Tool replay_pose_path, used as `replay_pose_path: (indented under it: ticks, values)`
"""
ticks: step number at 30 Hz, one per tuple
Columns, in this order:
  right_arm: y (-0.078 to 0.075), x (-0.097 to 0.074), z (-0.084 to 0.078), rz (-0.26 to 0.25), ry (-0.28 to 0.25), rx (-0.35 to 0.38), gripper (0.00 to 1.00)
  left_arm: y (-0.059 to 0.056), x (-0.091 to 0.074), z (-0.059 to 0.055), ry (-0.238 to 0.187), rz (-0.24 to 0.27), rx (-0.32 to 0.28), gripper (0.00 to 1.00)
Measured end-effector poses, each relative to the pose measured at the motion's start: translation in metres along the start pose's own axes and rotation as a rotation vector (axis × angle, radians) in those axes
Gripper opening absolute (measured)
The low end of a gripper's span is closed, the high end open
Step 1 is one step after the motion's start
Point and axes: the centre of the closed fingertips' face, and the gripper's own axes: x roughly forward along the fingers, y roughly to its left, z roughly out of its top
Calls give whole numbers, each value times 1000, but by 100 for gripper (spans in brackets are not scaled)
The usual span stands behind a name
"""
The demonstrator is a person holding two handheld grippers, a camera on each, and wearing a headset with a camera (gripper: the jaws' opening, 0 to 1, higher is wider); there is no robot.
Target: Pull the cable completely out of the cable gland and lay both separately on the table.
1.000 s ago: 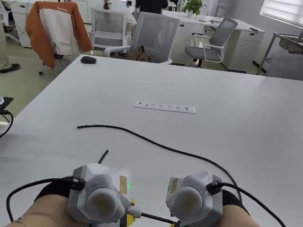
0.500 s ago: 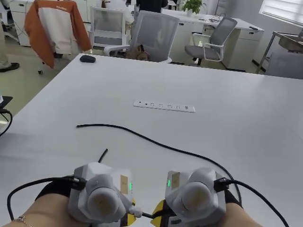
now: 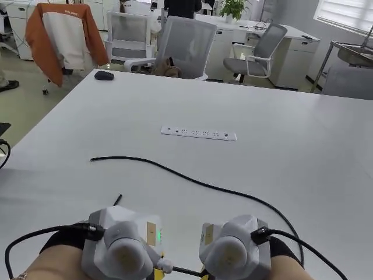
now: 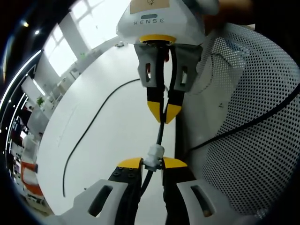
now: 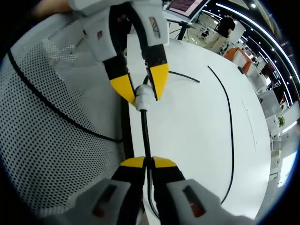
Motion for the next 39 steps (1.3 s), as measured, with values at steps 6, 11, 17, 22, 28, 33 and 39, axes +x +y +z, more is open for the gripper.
replay_pose_path:
  ticks: [6, 11, 17, 22, 28, 33, 39]
  values:
    - [-5, -2, -2, -13, -2, 40, 3, 2, -2, 1, -5, 11, -13, 17]
    - [-3, -1, -5, -9, 8, 52, 3, -1, -3, 3, -4, 2, -9, 17]
    - [-8, -2, -18, -28, 68, 44, 3, 0, -4, 1, 1, 9, -27, 17]
    - [-11, -2, -19, -48, 73, 58, 10, -1, -7, 2, 5, 12, -21, 17]
    - [0, -2, -3, 20, -26, 95, 19, -4, -5, 2, 9, 3, -13, 17]
    - [7, -7, 20, 43, -119, 57, 19, -4, -4, 4, 1, 0, -10, 17]
    - [6, -9, 31, 34, -162, 17, 13, -3, -3, 5, -11, -1, -7, 17]
